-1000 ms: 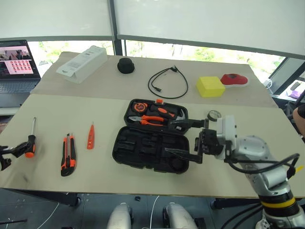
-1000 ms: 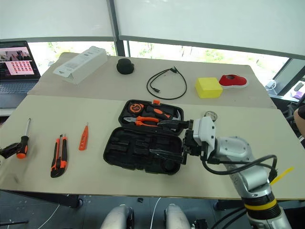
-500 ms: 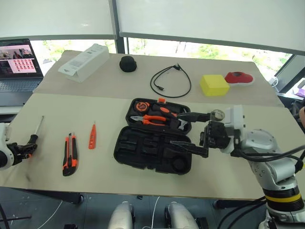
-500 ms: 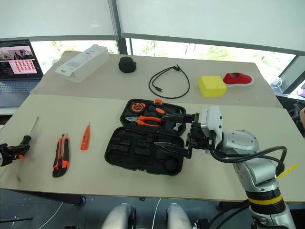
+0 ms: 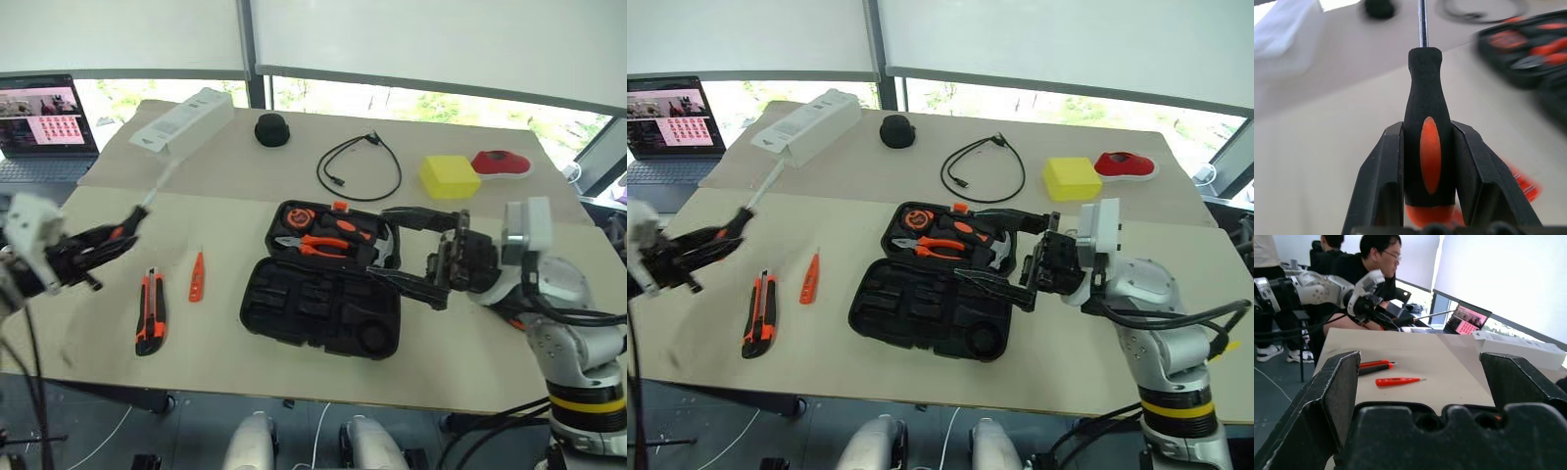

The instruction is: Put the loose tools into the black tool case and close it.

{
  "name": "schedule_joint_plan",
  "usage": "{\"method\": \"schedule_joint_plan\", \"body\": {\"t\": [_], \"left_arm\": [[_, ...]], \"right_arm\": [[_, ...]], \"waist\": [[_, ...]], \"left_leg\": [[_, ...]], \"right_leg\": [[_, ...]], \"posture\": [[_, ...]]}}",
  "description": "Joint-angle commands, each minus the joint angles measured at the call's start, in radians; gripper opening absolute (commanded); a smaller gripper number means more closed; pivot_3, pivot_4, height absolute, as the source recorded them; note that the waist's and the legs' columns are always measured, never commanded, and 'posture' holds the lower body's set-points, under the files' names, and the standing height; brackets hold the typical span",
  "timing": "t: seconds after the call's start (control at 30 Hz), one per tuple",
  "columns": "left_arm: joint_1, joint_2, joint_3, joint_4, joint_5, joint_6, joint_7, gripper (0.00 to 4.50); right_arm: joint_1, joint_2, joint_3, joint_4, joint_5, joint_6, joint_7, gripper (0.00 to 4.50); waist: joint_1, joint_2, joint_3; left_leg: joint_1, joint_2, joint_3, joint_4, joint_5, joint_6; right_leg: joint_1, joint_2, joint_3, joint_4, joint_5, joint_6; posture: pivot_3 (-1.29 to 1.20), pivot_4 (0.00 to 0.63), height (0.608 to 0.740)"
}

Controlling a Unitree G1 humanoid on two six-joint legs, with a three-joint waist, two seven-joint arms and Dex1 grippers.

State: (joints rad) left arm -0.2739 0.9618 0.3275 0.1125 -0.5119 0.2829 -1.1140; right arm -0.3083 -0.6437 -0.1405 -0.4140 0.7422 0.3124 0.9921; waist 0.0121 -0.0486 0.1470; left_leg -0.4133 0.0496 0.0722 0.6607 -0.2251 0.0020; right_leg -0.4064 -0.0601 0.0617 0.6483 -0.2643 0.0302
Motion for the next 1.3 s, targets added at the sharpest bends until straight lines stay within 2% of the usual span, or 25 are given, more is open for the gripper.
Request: {"method": "schedule_joint_plan", "body": {"t": [0.03,0.1,0.2,0.33,0.5,0.7,0.87,0.93,0.97,1.07,1.27,1.3], "left_arm": [[-0.142,-0.044,-0.25,-0.085,0.104,-0.073,-0.135,0.88],[-0.234,-0.085,-0.393,-0.077,0.196,-0.11,-0.183,0.88],[-0.341,-0.145,-0.532,0.007,0.333,-0.201,-0.208,0.88],[-0.441,-0.236,-0.634,0.14,0.454,-0.297,-0.183,0.88],[-0.528,-0.331,-0.701,0.285,0.572,-0.386,-0.136,0.88],[-0.576,-0.372,-0.732,0.376,0.663,-0.477,-0.096,0.88],[-0.573,-0.365,-0.735,0.365,0.655,-0.485,-0.154,0.88],[-0.56,-0.368,-0.712,0.333,0.616,-0.462,-0.168,1.89],[-0.552,-0.376,-0.695,0.316,0.588,-0.453,-0.17,2.14],[-0.533,-0.423,-0.616,0.267,0.487,-0.413,-0.139,3.25],[-0.456,-0.431,-0.54,0.232,0.398,-0.355,-0.129,3.25],[-0.446,-0.439,-0.528,0.242,0.385,-0.333,-0.118,3.0]], "right_arm": [[0.033,-0.062,-0.064,-0.043,0.02,0.05,-0.018,4.5],[0.073,-0.1,-0.071,-0.066,0.028,0.088,-0.018,4.5],[0.114,-0.132,-0.079,-0.094,0.039,0.13,-0.032,4.5],[0.144,-0.136,-0.097,-0.112,0.043,0.15,-0.062,4.5],[0.203,-0.115,-0.119,-0.144,0.045,0.145,-0.092,4.5],[0.273,-0.092,-0.146,-0.171,0.052,0.122,-0.095,4.5],[0.319,-0.077,-0.164,-0.184,0.054,0.107,-0.08,4.5],[0.336,-0.073,-0.17,-0.183,0.056,0.1,-0.071,4.5],[0.344,-0.072,-0.172,-0.184,0.057,0.098,-0.067,4.5],[0.365,-0.07,-0.176,-0.184,0.061,0.096,-0.056,4.5],[0.393,-0.065,-0.196,-0.167,0.052,0.087,-0.051,4.5],[0.397,-0.064,-0.199,-0.163,0.05,0.083,-0.048,4.5]], "waist": [[0.0,0.001,0.0],[0.005,0.001,0.0],[-0.002,0.001,0.001],[-0.022,0.002,0.001],[-0.019,0.002,0.001],[-0.013,0.002,0.001],[-0.006,0.002,0.001],[-0.006,0.002,0.001],[-0.006,0.002,0.001],[-0.005,0.003,0.001],[-0.006,0.003,0.001],[-0.009,0.004,0.001]], "left_leg": [[0.0,0.0,0.0,0.0,0.0,0.0],[-0.001,-0.001,0.0,0.001,0.0,0.001],[-0.002,-0.001,-0.001,0.002,0.0,0.001],[-0.002,-0.001,-0.002,0.002,0.0,0.001],[-0.004,-0.001,-0.004,0.005,0.0,0.002],[-0.009,-0.001,-0.006,0.012,-0.001,0.003],[-0.01,-0.001,-0.006,0.018,-0.002,0.004],[-0.01,-0.001,-0.006,0.018,-0.002,0.004],[-0.01,-0.001,-0.006,0.018,-0.002,0.004],[-0.01,-0.001,-0.007,0.018,-0.002,0.005],[-0.01,-0.001,-0.008,0.018,-0.002,0.005],[-0.01,-0.001,-0.008,0.018,-0.002,0.005]], "right_leg": [[0.0,0.001,0.0,0.0,0.0,0.0],[0.0,0.003,0.0,0.0,0.0,0.001],[0.001,0.004,0.002,-0.001,0.0,0.001],[0.0,0.006,0.005,0.0,0.0,0.002],[0.0,0.006,0.004,0.0,0.0,0.004],[-0.001,0.006,0.003,0.0,0.001,0.006],[0.002,0.005,0.002,0.001,0.002,0.008],[0.002,0.006,0.002,0.001,0.002,0.008],[0.002,0.006,0.002,0.001,0.002,0.008],[0.001,0.005,0.002,0.001,0.002,0.008],[0.002,0.006,0.002,0.001,0.002,0.008],[0.002,0.006,0.002,0.001,0.002,0.008]], "posture": [[0.0,0.15,0.74],[0.0,0.15,0.74],[0.0,0.15,0.74],[0.0,0.15,0.74],[0.0,0.15,0.74],[0.0,0.15,0.74],[0.0,0.15,0.74],[0.0,0.15,0.74],[0.0,0.15,0.74],[0.0,0.15,0.74],[0.0,0.15,0.74],[0.0,0.15,0.74]]}}
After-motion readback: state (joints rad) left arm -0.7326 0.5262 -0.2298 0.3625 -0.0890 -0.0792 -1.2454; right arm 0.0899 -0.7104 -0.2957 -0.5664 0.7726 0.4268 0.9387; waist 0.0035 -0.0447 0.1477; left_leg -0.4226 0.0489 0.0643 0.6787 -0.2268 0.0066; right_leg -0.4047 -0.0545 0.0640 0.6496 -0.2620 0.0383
